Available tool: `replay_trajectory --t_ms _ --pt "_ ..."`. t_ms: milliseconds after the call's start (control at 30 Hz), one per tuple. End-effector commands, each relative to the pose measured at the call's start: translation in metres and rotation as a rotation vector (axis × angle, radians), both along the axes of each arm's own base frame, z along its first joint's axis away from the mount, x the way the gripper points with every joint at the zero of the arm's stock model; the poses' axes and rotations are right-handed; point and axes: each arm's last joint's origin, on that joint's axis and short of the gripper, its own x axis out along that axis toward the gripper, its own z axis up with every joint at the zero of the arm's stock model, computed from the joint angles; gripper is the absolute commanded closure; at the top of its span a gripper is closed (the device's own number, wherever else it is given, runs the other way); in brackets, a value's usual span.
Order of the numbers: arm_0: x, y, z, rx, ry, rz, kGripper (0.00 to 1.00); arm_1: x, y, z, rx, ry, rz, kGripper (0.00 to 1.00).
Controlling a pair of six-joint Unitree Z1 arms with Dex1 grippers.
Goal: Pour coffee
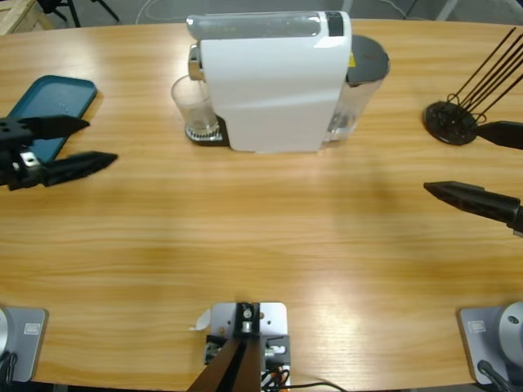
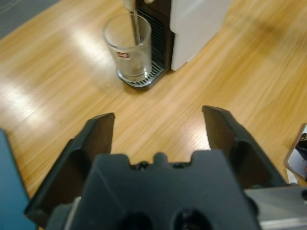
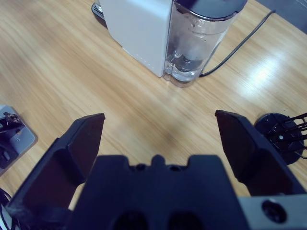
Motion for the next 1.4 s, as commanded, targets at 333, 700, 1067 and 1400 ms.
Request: replay_trajectory --t_ms 333,700,1067,1400 --pt "0.061 -0.053 -0.044 -0.008 0.035 -0.036 0.027 0.002 0.005 -0.015 -0.038 0.050 0.024 0.000" --pt "0.095 -0.065 -0.055 -0.058 0.040 -0.044 0.009 0.002 0.005 -0.016 -0.040 0.051 0.020 0.000" --pt "0.117 -0.071 -0.065 -0.036 0.062 -0.012 0.013 0.002 0.004 -0.015 -0.038 0.046 0.018 0.000" --pt "0.130 -0.080 -0.066 -0.039 0.057 -0.015 0.050 0.002 0.004 -0.015 -0.037 0.044 0.017 0.000"
